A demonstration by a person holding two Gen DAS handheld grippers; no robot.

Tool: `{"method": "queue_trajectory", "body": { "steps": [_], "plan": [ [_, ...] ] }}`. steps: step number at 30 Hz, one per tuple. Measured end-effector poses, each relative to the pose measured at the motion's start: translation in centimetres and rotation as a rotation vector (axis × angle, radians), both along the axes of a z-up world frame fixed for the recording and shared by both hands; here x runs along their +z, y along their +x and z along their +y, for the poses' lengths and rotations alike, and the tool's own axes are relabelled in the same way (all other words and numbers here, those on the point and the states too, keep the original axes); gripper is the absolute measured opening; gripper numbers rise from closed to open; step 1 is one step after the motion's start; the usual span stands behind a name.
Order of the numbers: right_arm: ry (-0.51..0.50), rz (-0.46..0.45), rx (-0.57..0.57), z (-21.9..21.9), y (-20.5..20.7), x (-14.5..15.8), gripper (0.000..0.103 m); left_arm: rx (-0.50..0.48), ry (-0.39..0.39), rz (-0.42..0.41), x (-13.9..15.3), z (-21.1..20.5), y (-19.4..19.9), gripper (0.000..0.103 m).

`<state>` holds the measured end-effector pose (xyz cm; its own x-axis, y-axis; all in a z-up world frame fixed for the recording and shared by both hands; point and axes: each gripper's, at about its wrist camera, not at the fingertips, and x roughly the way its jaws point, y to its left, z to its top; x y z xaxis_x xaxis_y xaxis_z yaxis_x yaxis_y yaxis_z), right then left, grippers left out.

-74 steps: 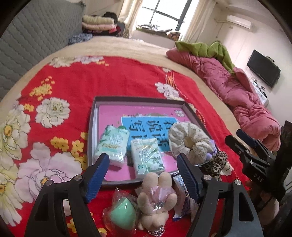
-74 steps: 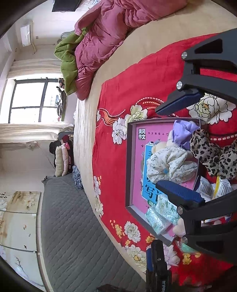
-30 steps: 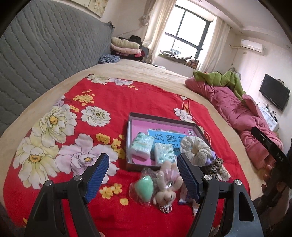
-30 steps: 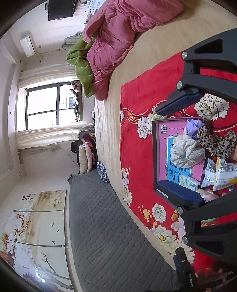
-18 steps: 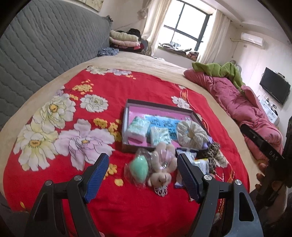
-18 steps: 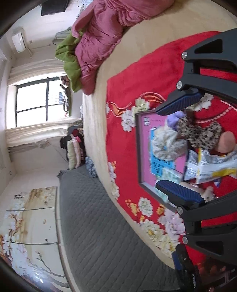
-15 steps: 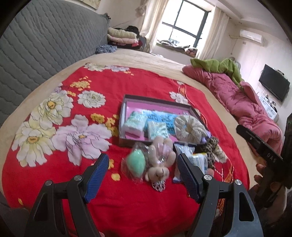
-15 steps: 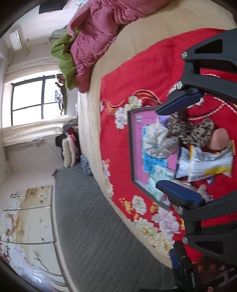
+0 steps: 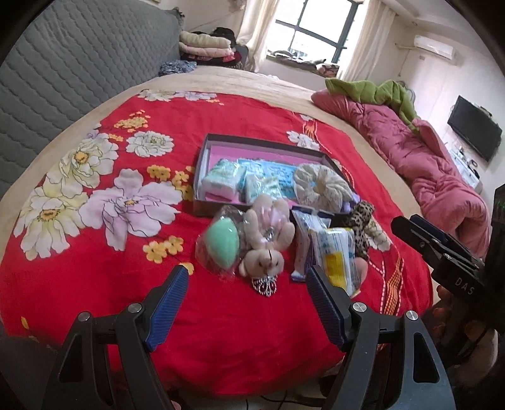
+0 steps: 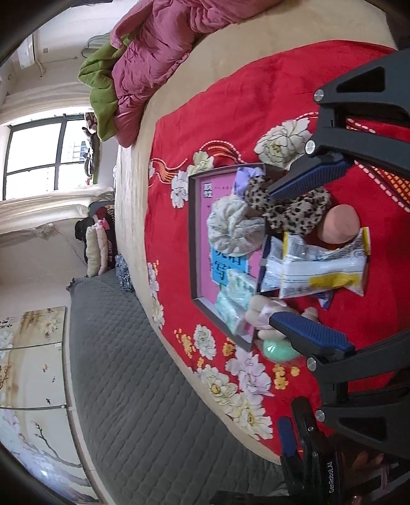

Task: Organize soft objects
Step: 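Move left gripper to the bagged green sponge while right gripper approaches the leopard scrunchie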

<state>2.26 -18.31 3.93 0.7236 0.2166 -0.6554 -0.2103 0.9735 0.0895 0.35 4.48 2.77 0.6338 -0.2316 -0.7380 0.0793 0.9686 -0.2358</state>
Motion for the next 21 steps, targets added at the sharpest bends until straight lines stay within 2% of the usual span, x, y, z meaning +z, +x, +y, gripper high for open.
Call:
{"method": "queue_trajectory", "body": {
  "steps": [21],
  "plan": [
    [-0.017, 0.078, -0.061, -2.7, 0.0, -2.4, 0.073, -0.025, -0.004, 0.104, -3.5, -0.6, 0.7, 0.078]
  ]
}}
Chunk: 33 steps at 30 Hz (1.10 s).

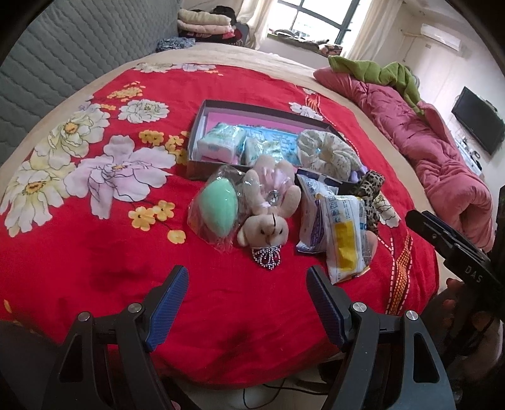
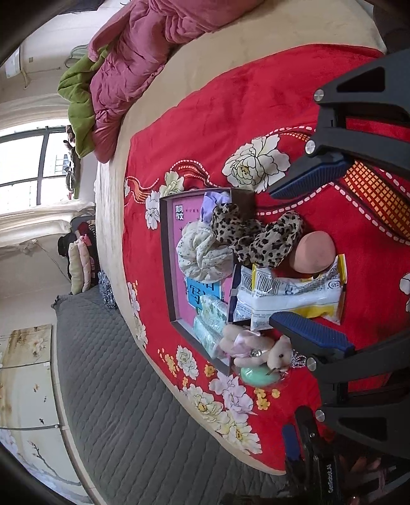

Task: Organize soft objects
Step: 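Move left gripper to the bagged green sponge while right gripper approaches the leopard scrunchie, then close left gripper on the bagged green sponge while right gripper grasps the leopard scrunchie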

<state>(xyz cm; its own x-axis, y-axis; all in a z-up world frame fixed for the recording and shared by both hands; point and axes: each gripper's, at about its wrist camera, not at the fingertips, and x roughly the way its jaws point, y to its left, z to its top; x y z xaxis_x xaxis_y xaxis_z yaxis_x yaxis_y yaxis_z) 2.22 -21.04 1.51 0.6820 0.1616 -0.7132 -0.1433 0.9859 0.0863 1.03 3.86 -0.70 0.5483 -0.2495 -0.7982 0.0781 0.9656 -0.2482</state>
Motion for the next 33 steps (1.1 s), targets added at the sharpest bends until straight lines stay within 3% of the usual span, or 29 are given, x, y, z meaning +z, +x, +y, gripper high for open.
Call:
{"method": "queue_trajectory", "body": {
  "steps": [16, 23, 33],
  "plan": [
    [0.0, 0.022, -0.004, -0.8, 1.5, -1.6, 0.073, 0.031, 0.058, -0.001, -2.0, 0.4, 3.7, 0.078],
    [-0.015, 0.016, -0.003, -1.1, 3.1, -2.2, 0.073, 0.063, 0.046, 0.021, -2.7, 1.3, 5.5, 0.078],
    [-0.029, 0.115, 0.015, -0.9, 5.9, -5.4, 0.073, 0.09, 0.051, 0.044, -3.7, 2.3, 8.1, 0.078]
  ]
}}
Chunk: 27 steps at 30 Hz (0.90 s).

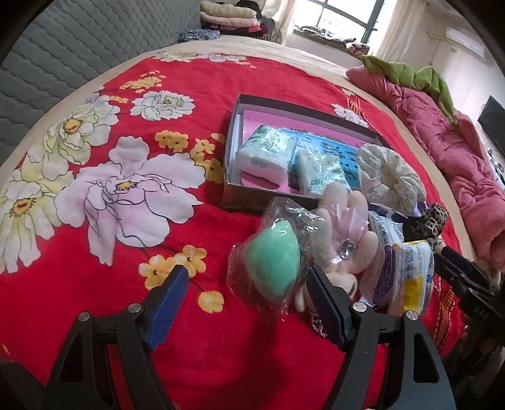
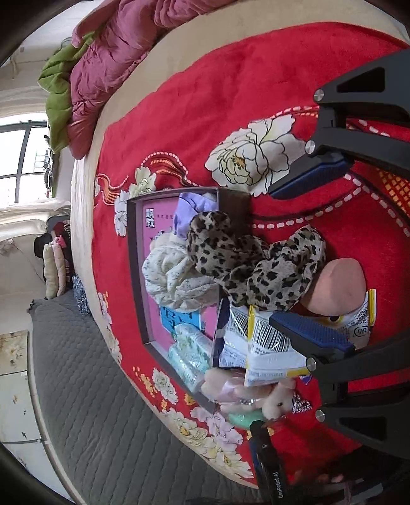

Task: Organize soft objects
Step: 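Close left gripper on the bagged green sponge while right gripper grasps the leopard scrunchie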

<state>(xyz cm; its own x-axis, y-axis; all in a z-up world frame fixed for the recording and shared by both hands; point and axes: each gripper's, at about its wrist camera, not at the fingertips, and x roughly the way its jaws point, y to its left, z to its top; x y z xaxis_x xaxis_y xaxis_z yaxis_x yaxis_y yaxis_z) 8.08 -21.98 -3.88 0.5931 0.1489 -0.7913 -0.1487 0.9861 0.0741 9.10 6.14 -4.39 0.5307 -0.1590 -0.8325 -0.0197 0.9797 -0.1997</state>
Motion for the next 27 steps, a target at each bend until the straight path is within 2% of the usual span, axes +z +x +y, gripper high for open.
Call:
{"method": "queue_trajectory", "body": {
  "steps": [13, 16, 19, 21, 27],
  "plan": [
    [-0.017, 0.025, 0.015, 0.3, 2.1, -1.6, 0.073, -0.013, -0.012, 0.025, -1.3, -0.2, 1.7, 0.078],
    [-0.019, 0.025, 0.018, 0.4, 2.3, -1.8, 0.073, -0.019, -0.023, 0.03, -1.6, -0.3, 2.1, 0.075],
    [-0.009, 0.025, 0.025, 0.4, 2.5, -2.0, 0.064, -0.033, -0.013, 0.028, -1.7, -0.6, 2.4, 0.073],
    [0.015, 0.029, 0.023, 0.2, 2.6, -2.0, 0.052, -0.043, -0.014, 0.031, -1.8, -0.9, 2.6, 0.068],
    [0.029, 0.021, 0.027, 0.1, 2.6, -1.7, 0.035, -0.059, -0.031, 0.035, -2.0, -1.1, 3.2, 0.058]
  ]
}}
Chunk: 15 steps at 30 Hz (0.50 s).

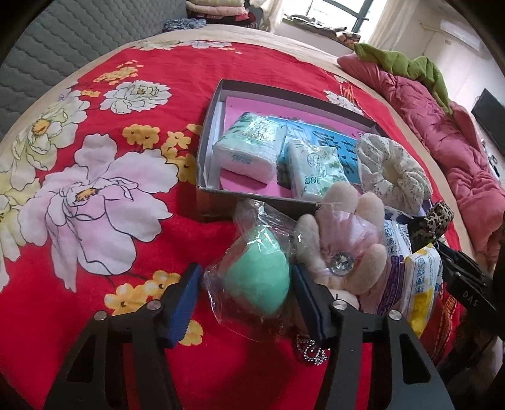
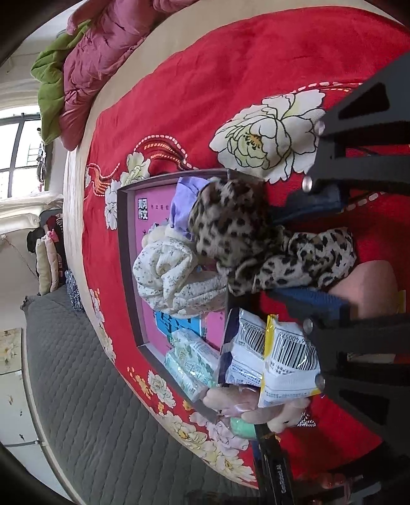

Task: Organize soft objects
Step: 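Close left gripper on the bagged green sponge while right gripper grasps the leopard scrunchie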

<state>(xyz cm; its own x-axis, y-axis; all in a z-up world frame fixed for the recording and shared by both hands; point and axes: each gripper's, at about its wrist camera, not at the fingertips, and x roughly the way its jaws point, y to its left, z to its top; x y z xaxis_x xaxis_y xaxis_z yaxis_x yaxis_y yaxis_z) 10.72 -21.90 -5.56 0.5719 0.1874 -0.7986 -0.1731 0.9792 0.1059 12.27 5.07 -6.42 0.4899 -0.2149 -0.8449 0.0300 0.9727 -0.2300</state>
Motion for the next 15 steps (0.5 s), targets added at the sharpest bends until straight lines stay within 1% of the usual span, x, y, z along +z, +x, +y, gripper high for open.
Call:
{"method": "queue_trajectory", "body": {
  "steps": [2, 3, 6, 11, 15],
  "plan": [
    [-0.002, -0.009, 0.003, 0.0, -0.1, 0.2, 0.028, -0.002, 0.0, 0.0, 0.0, 0.0, 0.0, 0.057],
    [0.002, -0.014, 0.005, 0.0, -0.1, 0.4, 0.026, -0.003, 0.0, -0.001, 0.0, -0.1, 0.1, 0.055],
    [0.006, -0.025, 0.006, -0.1, -0.2, 0.8, 0.024, -0.004, -0.017, -0.003, 0.1, 0.0, 0.1, 0.049],
    [0.007, -0.033, 0.005, -0.1, -0.2, 1.1, 0.021, -0.007, -0.031, -0.01, 0.3, 0.1, 0.1, 0.046],
    [0.013, -0.046, 0.008, -0.1, -0.3, 1.6, 0.021, -0.002, -0.045, -0.034, 0.9, 0.3, -0.1, 0.045]
  ]
}}
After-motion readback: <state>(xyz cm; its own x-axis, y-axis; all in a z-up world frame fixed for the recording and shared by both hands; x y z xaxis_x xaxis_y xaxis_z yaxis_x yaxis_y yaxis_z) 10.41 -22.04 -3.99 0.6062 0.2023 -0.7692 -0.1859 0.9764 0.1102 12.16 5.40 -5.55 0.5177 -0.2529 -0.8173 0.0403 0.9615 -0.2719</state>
